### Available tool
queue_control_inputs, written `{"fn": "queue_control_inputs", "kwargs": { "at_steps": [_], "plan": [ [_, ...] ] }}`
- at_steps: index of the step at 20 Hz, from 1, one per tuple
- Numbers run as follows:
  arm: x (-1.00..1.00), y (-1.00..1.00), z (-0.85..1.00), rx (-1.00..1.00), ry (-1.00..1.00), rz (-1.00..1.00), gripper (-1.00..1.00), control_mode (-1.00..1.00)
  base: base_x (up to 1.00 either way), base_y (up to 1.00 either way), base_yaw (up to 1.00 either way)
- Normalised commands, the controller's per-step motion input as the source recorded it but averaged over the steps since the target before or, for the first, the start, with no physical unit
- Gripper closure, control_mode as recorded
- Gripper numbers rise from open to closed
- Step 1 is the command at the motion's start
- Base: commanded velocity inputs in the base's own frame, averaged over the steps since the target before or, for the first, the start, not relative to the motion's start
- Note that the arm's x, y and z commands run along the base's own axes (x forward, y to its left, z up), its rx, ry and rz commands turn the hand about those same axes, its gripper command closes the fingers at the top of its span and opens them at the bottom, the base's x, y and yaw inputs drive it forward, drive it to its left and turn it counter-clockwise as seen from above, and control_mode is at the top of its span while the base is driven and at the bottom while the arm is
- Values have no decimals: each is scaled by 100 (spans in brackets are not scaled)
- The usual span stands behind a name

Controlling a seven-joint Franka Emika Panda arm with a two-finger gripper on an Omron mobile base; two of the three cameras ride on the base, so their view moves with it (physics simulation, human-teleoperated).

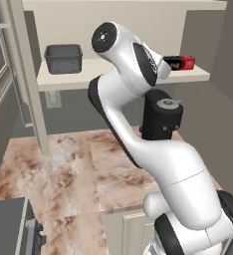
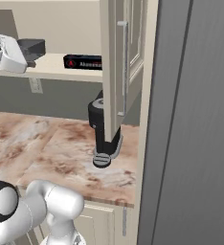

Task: Retrieve the tupperware and aluminum foil from the cabinet and place them on the dining counter near the plate with fishs to prepare for storing leftovers.

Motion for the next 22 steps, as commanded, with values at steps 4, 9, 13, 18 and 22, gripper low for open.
{"fn": "queue_control_inputs", "kwargs": {
  "at_steps": [4,9,13,18,22],
  "plan": [
    [32,0,-8,0,1,-15,-100,-100,0,0,0],
    [40,0,-3,0,2,-14,-100,-100,0,0,0],
    [38,0,0,0,4,-14,-100,-100,0,0,0],
    [37,0,0,0,11,-13,-100,-100,0,0,0],
    [31,3,0,0,10,-12,-100,-100,0,0,0]
  ]
}}
